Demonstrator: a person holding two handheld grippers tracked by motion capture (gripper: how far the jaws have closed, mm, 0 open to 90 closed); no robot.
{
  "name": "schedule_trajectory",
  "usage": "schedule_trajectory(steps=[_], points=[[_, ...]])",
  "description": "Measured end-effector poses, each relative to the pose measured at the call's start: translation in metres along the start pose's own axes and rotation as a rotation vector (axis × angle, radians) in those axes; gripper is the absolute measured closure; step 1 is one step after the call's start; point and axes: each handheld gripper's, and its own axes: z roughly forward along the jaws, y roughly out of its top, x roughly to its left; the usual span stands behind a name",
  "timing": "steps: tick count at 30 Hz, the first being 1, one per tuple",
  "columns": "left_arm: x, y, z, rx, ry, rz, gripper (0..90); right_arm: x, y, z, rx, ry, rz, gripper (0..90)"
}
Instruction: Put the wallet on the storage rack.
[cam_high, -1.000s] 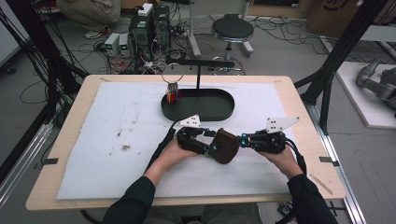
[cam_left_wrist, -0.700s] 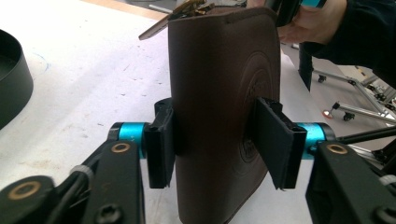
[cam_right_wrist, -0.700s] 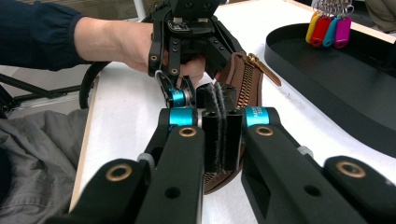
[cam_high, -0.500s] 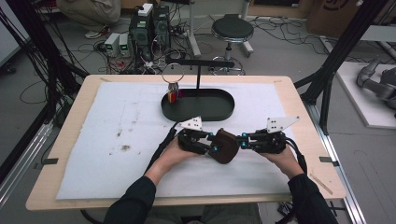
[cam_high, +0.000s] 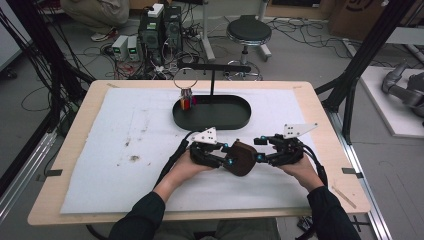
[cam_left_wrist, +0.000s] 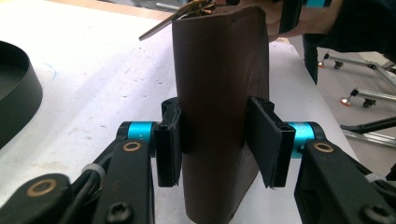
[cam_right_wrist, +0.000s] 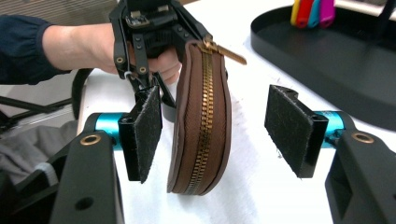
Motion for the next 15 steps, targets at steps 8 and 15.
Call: schedule_trajectory(steps=[8, 15], points=[[-0.002, -0.001, -0.002, -0.008, 0.004, 0.000, 58.1, 0.000, -0.005, 0.017, 0.102, 0.049, 0.028, 39.0], [-0.003, -0.002, -0.003, -0.005, 0.004, 0.005, 58.4, -0.002, -0.008, 0.024, 0.146, 0.059, 0.045, 44.1]])
